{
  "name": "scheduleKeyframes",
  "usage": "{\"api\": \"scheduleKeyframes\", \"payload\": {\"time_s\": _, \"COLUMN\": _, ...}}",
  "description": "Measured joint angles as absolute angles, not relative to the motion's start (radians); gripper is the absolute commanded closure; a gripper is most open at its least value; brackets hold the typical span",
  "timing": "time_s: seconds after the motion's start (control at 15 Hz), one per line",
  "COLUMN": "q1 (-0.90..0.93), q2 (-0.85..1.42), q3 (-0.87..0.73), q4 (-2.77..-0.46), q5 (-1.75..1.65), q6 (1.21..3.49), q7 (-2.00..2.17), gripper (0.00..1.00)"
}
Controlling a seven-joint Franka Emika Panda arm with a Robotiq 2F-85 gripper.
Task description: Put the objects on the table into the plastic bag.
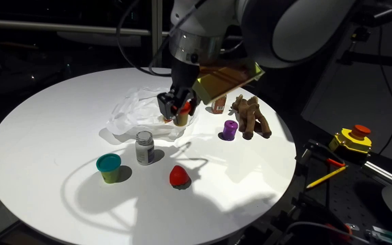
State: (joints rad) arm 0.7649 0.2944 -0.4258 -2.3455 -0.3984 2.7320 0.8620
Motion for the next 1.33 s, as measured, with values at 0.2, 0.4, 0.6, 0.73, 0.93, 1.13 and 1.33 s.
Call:
{"api": "scheduleKeyframes", "payload": {"time_s": 0.2, "q1": 0.678, "q2": 0.310, "q3": -0.383, "q4": -2.250, "q5": -0.432, "q6": 2.708, "q7": 0.895, "gripper": 0.77}}
{"api": "scheduleKeyframes", "payload": {"time_s": 0.4, "q1": 0.554, "q2": 0.378, "q3": -0.314, "q4": -2.154, "q5": -0.425, "q6": 2.713, "q7": 0.899, "gripper": 0.77}}
{"api": "scheduleKeyframes", "payload": {"time_s": 0.6, "q1": 0.447, "q2": 0.482, "q3": -0.245, "q4": -2.054, "q5": -0.388, "q6": 2.717, "q7": 0.899, "gripper": 0.77}}
{"api": "scheduleKeyframes", "payload": {"time_s": 0.73, "q1": 0.398, "q2": 0.557, "q3": -0.209, "q4": -1.988, "q5": -0.346, "q6": 2.718, "q7": 0.897, "gripper": 0.77}}
{"api": "scheduleKeyframes", "payload": {"time_s": 0.93, "q1": 0.357, "q2": 0.660, "q3": -0.174, "q4": -1.898, "q5": -0.281, "q6": 2.718, "q7": 0.893, "gripper": 0.77}}
{"api": "scheduleKeyframes", "payload": {"time_s": 1.13, "q1": 0.341, "q2": 0.736, "q3": -0.158, "q4": -1.831, "q5": -0.226, "q6": 2.718, "q7": 0.888, "gripper": 0.77}}
{"api": "scheduleKeyframes", "payload": {"time_s": 1.33, "q1": 0.326, "q2": 0.775, "q3": -0.139, "q4": -1.799, "q5": -0.174, "q6": 2.718, "q7": 0.870, "gripper": 0.25}}
